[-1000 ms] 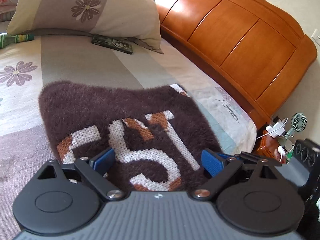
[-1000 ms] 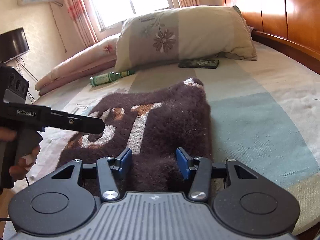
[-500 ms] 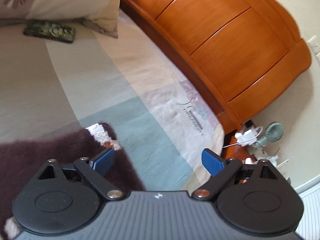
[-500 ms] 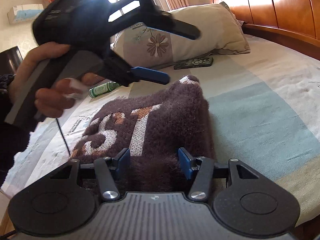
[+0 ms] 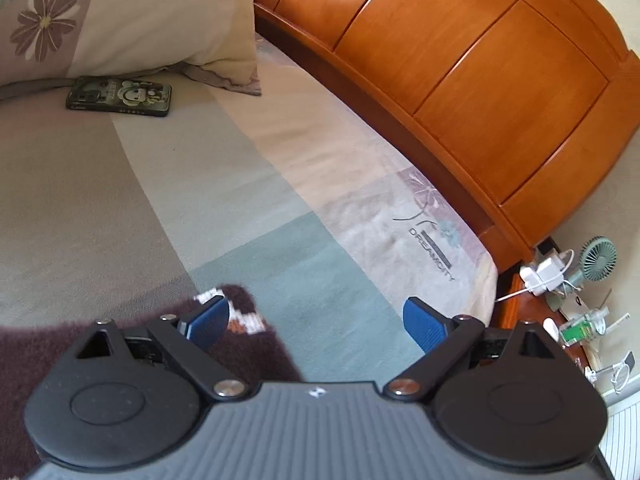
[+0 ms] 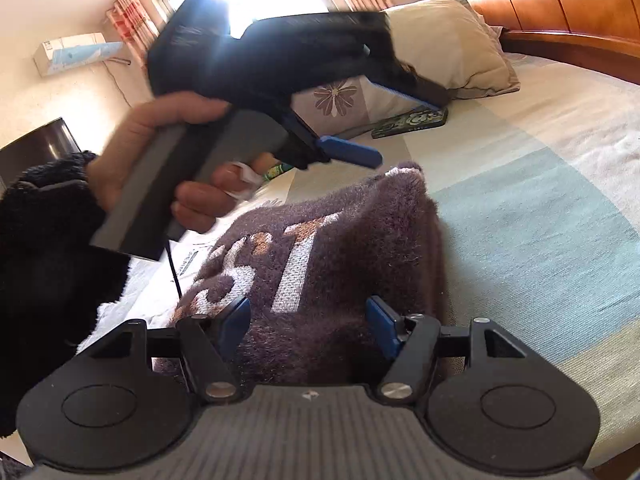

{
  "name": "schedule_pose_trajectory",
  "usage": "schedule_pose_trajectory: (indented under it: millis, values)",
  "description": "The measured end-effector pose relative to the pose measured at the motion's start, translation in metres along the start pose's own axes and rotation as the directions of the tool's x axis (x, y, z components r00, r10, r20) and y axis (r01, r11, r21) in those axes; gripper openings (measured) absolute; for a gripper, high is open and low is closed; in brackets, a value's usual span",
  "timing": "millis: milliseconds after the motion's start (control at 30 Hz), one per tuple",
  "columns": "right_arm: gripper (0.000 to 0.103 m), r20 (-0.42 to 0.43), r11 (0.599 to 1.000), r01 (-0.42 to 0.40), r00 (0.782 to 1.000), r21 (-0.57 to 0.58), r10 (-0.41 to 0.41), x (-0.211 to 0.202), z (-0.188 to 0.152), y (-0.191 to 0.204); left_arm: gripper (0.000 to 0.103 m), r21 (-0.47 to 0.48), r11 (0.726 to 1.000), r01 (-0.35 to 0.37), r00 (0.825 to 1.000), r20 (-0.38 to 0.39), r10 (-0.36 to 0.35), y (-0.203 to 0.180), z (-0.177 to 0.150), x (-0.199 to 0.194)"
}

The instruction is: Fold clothes

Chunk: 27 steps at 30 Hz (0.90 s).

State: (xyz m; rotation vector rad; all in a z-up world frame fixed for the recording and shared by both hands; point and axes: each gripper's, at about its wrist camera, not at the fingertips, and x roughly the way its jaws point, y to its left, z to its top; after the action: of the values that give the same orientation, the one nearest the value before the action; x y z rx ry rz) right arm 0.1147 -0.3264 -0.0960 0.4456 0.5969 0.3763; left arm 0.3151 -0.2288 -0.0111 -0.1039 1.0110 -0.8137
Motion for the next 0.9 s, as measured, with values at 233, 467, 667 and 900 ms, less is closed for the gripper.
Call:
schedule_pose_trajectory:
  millis: [233,467,667,900]
  values:
    - [0.085,-0.013,0.999,0.030,0.999,-0.022,-0.031,-0.008,0.004,0.015,0.094,-0.011,0.995,-0.097,0.994,0.053,0.097,0.006,-0.033,-0.073]
    - [0.094,0.008,0.978,0.140,0.990,-0.152,-0.140,-0.021,0.008,0.060,0.097,-0.064,0.961,-0.268,0.947,0.164,0.275,0.033,-0.092,-0.148]
    - [0.097,-0.023,0.949,0.198,0.978,-0.245,-0.210,-0.012,0.000,0.088,0.097,-0.093,0.907,-0.411,0.893,0.161,0.421,0.049,-0.162,-0.164]
    - [0.101,-0.102,0.913,0.200,0.963,-0.356,-0.251,0.021,-0.023,0.120,0.097,-0.172,0.907,-0.383,0.902,0.141,0.408,0.071,-0.200,-0.180]
